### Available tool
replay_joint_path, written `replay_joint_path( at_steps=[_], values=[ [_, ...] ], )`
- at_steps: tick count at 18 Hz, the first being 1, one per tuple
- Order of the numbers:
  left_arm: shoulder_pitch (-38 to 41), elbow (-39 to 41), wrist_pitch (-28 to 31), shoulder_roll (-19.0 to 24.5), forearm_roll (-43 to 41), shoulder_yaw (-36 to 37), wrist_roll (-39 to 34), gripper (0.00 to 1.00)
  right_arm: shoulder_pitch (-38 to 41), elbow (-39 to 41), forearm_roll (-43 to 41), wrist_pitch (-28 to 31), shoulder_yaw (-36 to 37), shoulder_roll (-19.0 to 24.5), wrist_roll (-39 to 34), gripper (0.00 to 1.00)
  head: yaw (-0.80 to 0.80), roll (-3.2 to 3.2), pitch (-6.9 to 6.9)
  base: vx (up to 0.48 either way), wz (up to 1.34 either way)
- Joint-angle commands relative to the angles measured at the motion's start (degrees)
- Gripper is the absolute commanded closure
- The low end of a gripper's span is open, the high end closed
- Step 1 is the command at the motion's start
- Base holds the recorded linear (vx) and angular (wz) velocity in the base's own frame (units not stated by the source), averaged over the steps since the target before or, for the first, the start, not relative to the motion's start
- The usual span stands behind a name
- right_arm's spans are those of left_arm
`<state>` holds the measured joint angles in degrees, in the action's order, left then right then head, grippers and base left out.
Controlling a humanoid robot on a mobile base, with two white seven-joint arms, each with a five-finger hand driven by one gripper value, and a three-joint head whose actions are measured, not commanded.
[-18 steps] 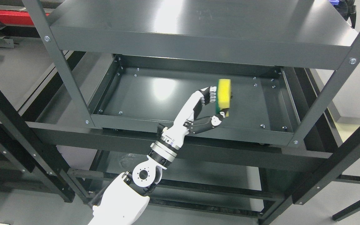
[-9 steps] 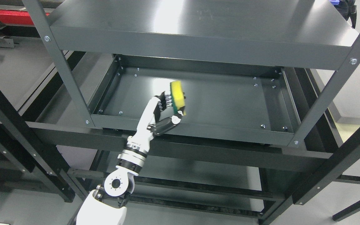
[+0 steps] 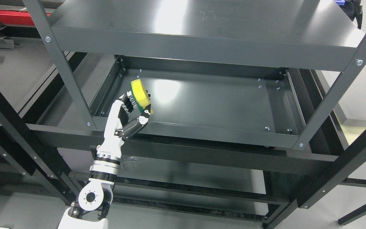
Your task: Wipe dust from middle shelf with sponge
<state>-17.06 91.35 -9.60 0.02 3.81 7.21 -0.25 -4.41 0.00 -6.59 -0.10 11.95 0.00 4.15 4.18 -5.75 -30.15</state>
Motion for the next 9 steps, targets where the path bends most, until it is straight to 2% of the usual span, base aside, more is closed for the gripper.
replay_joint_path(
  at_steps=[1, 9],
  values=[
    [3.2, 3.3, -0.6, 1.0, 0.0, -8.4, 0.1, 0.76, -0.1, 1.0, 0.0, 4.2, 0.0, -1.0, 0.0, 0.0, 0.0, 0.0, 0.0, 0.0, 0.0],
    [4.8, 3.4, -1.7, 1.0, 0.1, -8.2, 0.1, 0.76, -0.1, 1.0, 0.0, 4.2, 0.0, -1.0, 0.1, 0.0, 0.0, 0.0, 0.0, 0.0, 0.0]
  ],
)
